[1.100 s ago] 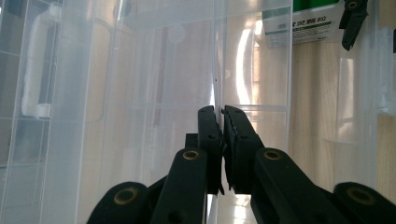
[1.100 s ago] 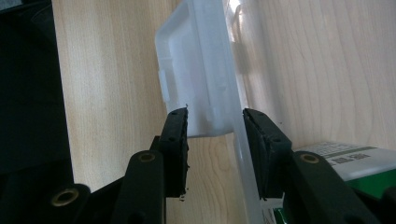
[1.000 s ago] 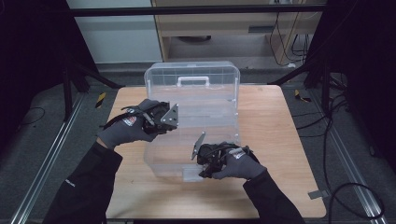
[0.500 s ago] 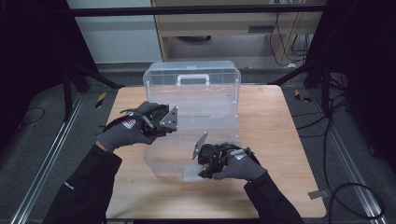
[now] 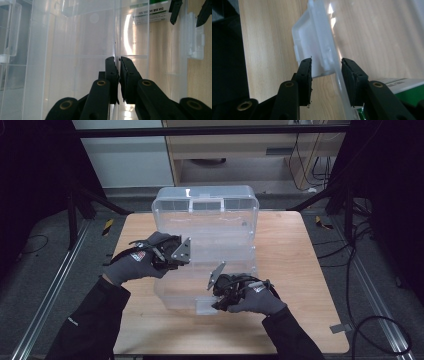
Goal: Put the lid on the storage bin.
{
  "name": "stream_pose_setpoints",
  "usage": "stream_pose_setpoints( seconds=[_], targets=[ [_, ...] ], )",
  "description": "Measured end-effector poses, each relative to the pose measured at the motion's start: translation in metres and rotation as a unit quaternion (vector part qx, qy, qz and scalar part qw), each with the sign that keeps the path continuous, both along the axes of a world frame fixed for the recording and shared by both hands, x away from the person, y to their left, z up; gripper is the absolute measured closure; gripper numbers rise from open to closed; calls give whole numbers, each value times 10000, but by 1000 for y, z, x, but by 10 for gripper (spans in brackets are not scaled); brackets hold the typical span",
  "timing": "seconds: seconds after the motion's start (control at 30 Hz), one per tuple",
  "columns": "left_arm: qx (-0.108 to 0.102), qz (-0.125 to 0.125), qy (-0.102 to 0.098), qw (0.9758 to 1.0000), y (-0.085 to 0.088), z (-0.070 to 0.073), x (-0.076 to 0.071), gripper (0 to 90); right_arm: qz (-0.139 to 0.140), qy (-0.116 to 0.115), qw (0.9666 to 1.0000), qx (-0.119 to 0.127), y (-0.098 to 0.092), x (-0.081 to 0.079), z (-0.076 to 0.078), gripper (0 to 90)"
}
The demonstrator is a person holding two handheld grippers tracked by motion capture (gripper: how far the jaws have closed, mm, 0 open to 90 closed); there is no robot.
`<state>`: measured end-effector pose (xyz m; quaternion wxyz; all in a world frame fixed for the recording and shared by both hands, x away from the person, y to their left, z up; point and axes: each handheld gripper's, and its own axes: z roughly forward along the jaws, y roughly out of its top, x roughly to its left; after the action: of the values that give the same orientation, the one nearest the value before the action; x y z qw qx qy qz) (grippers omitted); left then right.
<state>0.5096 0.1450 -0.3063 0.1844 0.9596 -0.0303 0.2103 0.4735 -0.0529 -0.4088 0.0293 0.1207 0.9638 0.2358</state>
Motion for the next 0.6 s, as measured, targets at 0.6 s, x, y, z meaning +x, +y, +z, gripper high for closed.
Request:
stream_pose_setpoints(
  seconds=[0.6],
  targets=[
    [-75, 26, 40, 10000, 1, -2, -3, 836, -786, -559, 9831, 1557, -43, -7, 32, 676]
  ],
)
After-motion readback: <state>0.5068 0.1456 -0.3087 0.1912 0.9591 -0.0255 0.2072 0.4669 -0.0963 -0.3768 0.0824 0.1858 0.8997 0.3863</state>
